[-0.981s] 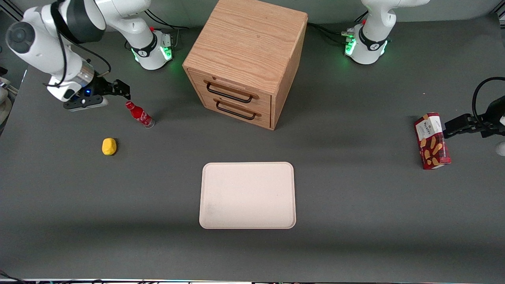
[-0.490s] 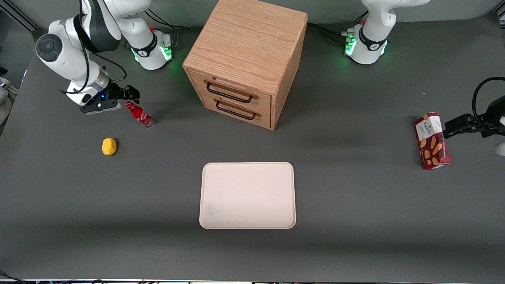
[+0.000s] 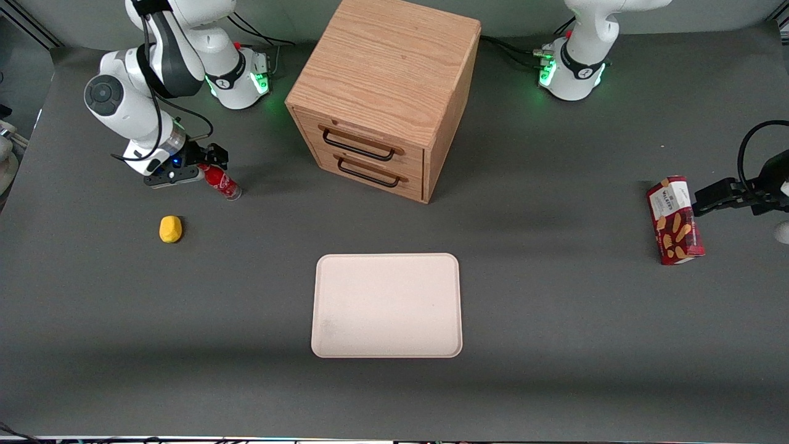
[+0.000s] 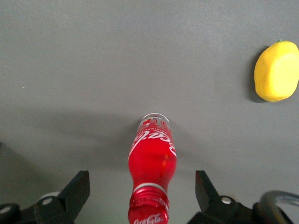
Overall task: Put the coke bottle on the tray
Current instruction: 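Lower the open right gripper around the bottle and close it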
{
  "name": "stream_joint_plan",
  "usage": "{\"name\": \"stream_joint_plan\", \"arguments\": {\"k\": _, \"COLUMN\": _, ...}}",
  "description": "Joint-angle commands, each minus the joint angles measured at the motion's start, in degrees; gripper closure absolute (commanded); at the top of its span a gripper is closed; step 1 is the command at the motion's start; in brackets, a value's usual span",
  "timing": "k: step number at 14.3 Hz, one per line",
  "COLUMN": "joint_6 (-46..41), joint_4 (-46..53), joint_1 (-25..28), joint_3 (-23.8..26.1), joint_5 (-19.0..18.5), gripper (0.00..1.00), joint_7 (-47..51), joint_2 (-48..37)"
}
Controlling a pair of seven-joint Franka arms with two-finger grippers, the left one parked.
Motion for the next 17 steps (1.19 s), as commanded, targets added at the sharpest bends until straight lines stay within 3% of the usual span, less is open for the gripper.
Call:
{"name": "stream_joint_plan", "arguments": {"k": 1, "joint_6": 0.61, "joint_4": -0.67, "joint_1": 0.24, "joint_3": -0.19, "joint_5": -1.11, "gripper": 0.0, "joint_7": 1.08, "joint_2": -0.32}}
{"name": "stream_joint_plan", "arguments": {"k": 4, "joint_6": 0.18, "joint_4": -0.67, "joint_1": 0.16, "joint_3": -0.19, "joint_5": -1.19, "gripper": 0.0, "joint_7": 1.08, "joint_2": -0.67}}
{"name": "stream_joint_plan", "arguments": {"k": 5, "joint_6": 0.09, "joint_4": -0.76, "joint_1": 0.16, "joint_3": -0.19, "joint_5": -1.19, "gripper": 0.05, "joint_7": 1.08, "joint_2": -0.67}}
{"name": "stream_joint_plan", "arguments": {"k": 8, "joint_6": -0.7, "joint_4": -0.76, "joint_1": 0.16, "joint_3": -0.19, "joint_5": -1.19, "gripper": 0.29, "joint_7": 1.08, "joint_2": -0.76}}
{"name": "stream_joint_plan", "arguments": {"k": 13, "joint_6": -1.49, "joint_4": -0.68, "joint_1": 0.16, "joint_3": -0.19, "joint_5": -1.19, "gripper": 0.82, "joint_7": 0.99, "joint_2": -0.76}}
{"name": "stream_joint_plan", "arguments": {"k": 15, "joint_6": -1.76, "joint_4": -0.67, "joint_1": 0.24, "joint_3": -0.19, "joint_5": -1.19, "gripper": 0.95, "joint_7": 0.99, "joint_2": -0.76}}
{"name": "stream_joint_plan", "arguments": {"k": 17, "joint_6": -1.85, "joint_4": -0.59, "joint_1": 0.24, "joint_3": -0.19, "joint_5": -1.28, "gripper": 1.0, "joint_7": 0.99, "joint_2": -0.76}}
